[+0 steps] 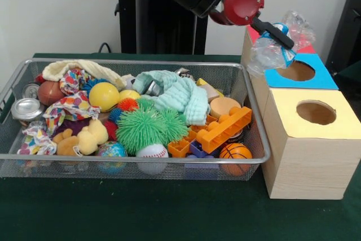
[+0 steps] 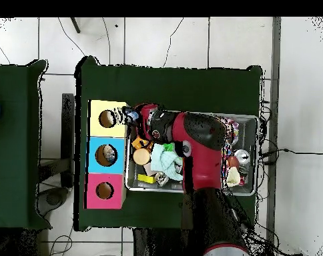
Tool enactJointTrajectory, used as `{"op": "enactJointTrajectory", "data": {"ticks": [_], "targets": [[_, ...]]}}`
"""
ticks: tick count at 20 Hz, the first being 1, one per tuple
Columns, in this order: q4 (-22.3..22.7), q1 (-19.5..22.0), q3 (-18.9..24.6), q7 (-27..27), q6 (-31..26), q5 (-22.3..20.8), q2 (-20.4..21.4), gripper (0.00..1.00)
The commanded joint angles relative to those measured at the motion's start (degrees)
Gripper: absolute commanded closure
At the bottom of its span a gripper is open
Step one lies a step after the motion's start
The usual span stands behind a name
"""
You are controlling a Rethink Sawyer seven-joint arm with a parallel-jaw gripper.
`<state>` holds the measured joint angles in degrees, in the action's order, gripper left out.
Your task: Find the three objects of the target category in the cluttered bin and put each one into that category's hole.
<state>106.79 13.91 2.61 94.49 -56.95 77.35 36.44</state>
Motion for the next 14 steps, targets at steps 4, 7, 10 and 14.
{"op": "enactJointTrajectory", "data": {"ticks": [4, 7, 10, 14], "targets": [[11.0, -2.9, 8.0, -3.5, -5.6, 12.8, -0.5, 1.00], [11.8, -3.1, 8.3, -3.8, -6.5, 13.9, -1.2, 1.00], [13.2, -2.4, 8.1, -3.0, -7.8, 12.7, -1.7, 1.00], [14.7, -2.2, 8.2, -2.3, -8.5, 11.5, -2.3, 1.00]]}}
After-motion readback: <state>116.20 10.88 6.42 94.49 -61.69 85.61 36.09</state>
